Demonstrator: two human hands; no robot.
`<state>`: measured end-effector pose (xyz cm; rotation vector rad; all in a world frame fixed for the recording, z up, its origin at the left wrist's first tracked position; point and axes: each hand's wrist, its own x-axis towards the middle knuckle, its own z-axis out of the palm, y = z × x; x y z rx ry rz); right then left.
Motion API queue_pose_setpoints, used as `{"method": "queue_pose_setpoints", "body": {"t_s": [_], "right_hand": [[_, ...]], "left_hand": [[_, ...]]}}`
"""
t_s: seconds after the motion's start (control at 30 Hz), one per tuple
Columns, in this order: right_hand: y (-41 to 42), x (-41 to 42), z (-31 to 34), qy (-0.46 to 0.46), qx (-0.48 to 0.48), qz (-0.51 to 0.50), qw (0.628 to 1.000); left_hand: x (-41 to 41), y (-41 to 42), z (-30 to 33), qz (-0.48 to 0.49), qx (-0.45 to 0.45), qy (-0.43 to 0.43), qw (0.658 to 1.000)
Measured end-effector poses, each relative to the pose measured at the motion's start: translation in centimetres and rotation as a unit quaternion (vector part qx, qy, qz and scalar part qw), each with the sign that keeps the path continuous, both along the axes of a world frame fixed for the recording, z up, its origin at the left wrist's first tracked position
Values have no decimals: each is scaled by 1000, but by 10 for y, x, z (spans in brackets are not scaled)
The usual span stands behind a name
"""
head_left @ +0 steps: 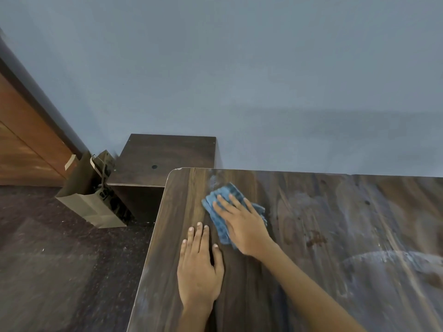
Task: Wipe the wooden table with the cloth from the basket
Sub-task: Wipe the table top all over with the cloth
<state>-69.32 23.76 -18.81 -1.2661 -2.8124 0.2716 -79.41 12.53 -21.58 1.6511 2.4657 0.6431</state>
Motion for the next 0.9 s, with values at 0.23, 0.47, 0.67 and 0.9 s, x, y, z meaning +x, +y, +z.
{"method": "queue_pose_setpoints", "body": {"t_s": [0.23,0.47,0.67,0.9], "right_hand": [[41,21,4,-38,-14,-177,983],[-3,3,3,1,-23,-7,1000],[1,39,2,-7,15,-122,992],[56,-45,3,-12,-20,-108,994]], "left_hand": [[1,1,1,-9,-32,36,999],[-1,0,1,-14,-33,41,999],[0,3,1,-1,-51,56,997],[-1,2,2,-6,-62,59,996]]}}
